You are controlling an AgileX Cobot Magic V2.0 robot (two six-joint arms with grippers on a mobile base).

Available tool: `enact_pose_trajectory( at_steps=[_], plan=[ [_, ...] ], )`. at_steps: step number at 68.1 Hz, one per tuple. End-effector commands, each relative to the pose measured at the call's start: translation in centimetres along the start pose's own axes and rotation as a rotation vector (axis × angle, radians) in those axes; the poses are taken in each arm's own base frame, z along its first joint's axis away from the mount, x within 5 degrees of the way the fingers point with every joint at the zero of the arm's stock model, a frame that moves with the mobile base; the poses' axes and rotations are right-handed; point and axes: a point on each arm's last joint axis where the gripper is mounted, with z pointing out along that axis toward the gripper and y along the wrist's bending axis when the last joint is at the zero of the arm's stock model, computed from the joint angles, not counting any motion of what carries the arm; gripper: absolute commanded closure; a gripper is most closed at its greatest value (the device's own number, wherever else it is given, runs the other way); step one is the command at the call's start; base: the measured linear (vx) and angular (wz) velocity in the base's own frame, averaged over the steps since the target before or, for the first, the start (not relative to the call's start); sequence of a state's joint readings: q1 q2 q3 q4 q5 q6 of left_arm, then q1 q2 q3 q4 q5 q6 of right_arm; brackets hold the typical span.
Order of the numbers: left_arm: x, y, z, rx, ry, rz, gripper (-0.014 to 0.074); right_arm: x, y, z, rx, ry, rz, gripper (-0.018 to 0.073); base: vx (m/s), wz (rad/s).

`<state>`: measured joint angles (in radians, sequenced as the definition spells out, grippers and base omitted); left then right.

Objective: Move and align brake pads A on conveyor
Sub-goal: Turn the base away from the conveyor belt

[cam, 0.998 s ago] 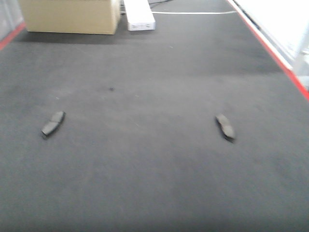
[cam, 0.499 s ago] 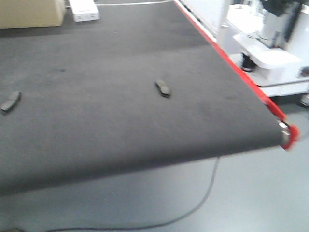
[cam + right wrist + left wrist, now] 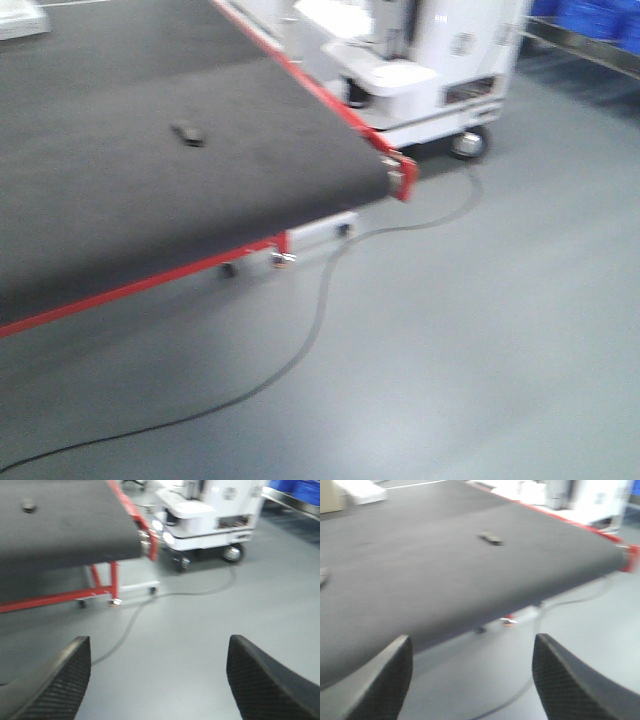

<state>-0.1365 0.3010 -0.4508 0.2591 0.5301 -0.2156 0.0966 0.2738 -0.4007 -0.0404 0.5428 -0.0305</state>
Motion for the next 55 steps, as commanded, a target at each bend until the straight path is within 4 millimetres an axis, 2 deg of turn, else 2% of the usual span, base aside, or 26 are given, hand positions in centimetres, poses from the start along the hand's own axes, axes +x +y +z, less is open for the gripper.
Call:
enact_pose_trajectory(
  at_steps=[1,55],
  plan=[
    [-1.28,-0.07,-0.18,0.010,-0.077,0.001,0.0115,-1.39,-0.13,-0.24,0.011,-0.091,-0.004,0.0020,-0.38,-0.67],
    [-1.28,-0.07,-0.18,0.010,-0.077,0.001,0.0115,-1.39,-0.13,-0.24,0.011,-0.091,-0.004,0.0020,-0.37,-0.71]
  ],
)
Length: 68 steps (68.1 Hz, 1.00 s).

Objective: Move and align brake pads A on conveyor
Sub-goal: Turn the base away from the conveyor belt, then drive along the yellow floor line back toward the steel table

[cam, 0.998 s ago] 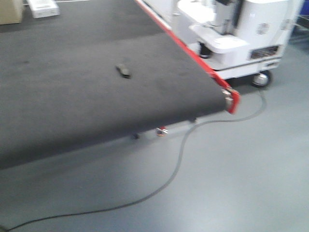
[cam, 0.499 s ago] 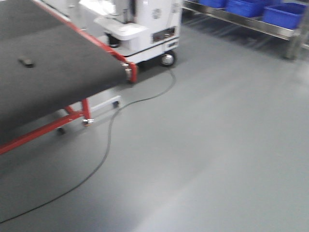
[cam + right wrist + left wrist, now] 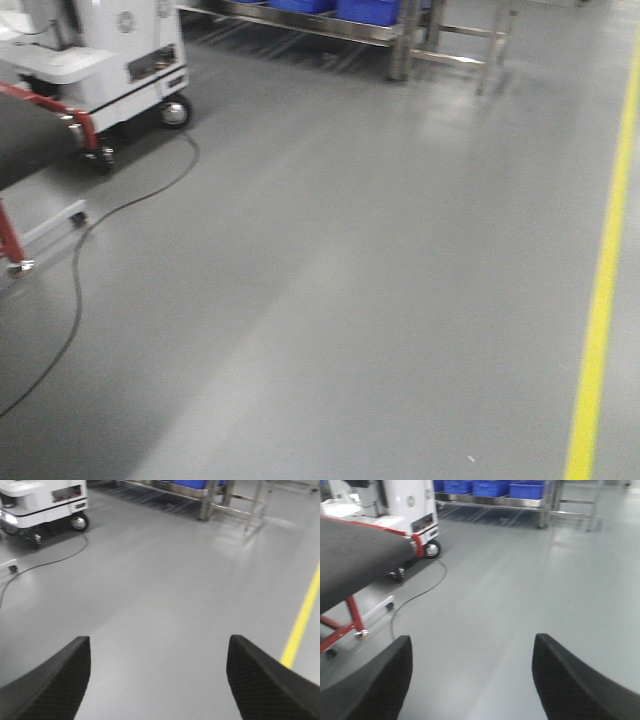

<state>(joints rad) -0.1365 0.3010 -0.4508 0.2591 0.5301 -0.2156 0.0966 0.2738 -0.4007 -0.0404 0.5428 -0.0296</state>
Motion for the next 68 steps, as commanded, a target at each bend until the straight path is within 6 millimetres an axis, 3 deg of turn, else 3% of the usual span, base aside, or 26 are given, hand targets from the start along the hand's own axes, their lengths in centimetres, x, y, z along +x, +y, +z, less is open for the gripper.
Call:
enact_pose_trajectory(
  at_steps=[1,68],
  plan=[
    [-1.28,-0.07,-0.18,0.010,-0.077,0.001,0.0115,-1.39,-0.13,-0.24,0.011,-0.091,-0.005,0.0020,-0.37,-0.62],
    [-1.28,-0.07,-0.18,0.010,-0.077,0.001,0.0115,-1.39,-0.13,-0.24,0.011,-0.091,-0.005,0.0020,-0.28,-0.59]
  ],
)
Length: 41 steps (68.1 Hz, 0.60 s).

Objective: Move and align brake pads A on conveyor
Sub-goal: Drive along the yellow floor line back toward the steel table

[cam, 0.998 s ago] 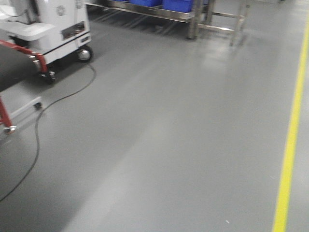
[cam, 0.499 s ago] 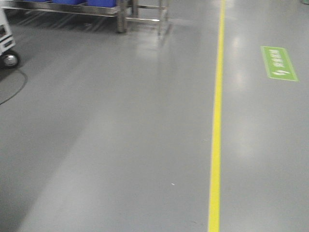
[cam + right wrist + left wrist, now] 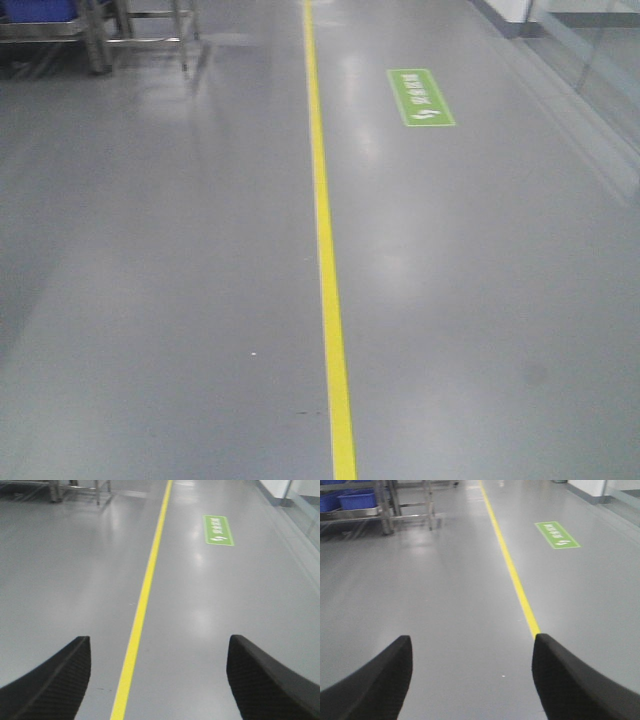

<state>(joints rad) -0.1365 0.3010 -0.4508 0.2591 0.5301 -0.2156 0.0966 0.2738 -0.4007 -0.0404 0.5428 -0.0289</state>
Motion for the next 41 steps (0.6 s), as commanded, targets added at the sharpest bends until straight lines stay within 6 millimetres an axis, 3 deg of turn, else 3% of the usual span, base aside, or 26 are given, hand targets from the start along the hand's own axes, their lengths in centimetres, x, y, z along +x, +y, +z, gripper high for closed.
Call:
enact_pose_trajectory(
  at_steps=[1,21,41],
  plan=[
    [-1.28,-0.07,-0.18,0.010,-0.077,0.001,0.0115,-1.39,-0.13,-0.24,0.011,-0.091,-0.006,0.0020,-0.17,-0.51],
    [-1.28,-0.07,-0.18,0.010,-0.077,0.001,0.0115,-1.39,-0.13,-0.24,0.011,-0.091,-0.006,0.0020,-0.10,-0.36],
    [-1.28,-0.07,-0.18,0.010,-0.077,0.001,0.0115,-1.39,-0.13,-0.24,0.011,-0.091,-0.006,0.0020,0.03,0.01]
  ],
)
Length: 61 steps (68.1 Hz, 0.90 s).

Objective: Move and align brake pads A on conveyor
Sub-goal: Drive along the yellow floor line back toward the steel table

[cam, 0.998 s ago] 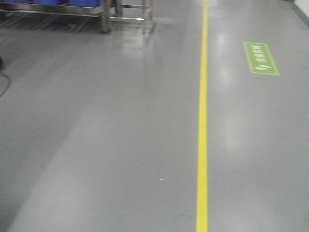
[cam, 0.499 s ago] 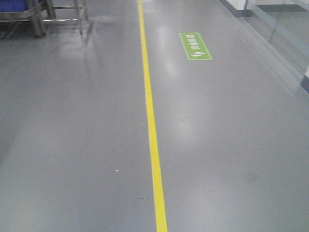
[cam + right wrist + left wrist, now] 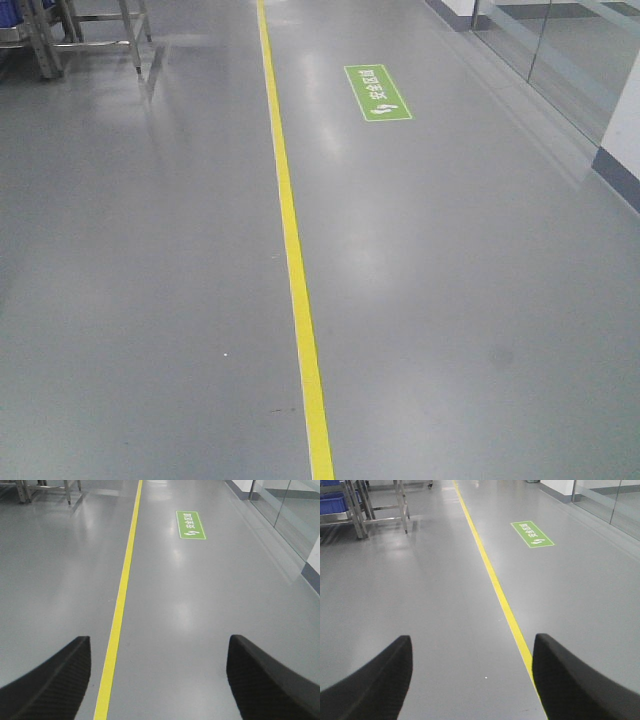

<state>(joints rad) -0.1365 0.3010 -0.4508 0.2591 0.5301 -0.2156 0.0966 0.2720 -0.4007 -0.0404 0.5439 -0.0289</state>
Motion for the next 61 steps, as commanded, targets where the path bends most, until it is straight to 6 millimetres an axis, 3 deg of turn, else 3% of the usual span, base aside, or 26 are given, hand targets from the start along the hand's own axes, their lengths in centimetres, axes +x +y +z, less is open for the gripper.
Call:
enact_pose_trajectory(
  at_steps=[1,32,61],
  plan=[
    [-1.28,-0.07,-0.18,0.010,-0.077,0.001,0.0115,-1.39,-0.13,-0.21,0.011,-0.090,-0.006,0.0020,0.09,0.12],
    [-1.28,-0.07,-0.18,0.010,-0.077,0.001,0.0115,-1.39,-0.13,-0.21,0.011,-0.090,-0.006,0.0020,0.18,0.06],
    [-1.28,-0.07,-0.18,0.010,-0.077,0.001,0.0115,-1.39,-0.13,-0.21,0.011,-0.090,-0.006,0.0020,0.42,0.03]
  ],
)
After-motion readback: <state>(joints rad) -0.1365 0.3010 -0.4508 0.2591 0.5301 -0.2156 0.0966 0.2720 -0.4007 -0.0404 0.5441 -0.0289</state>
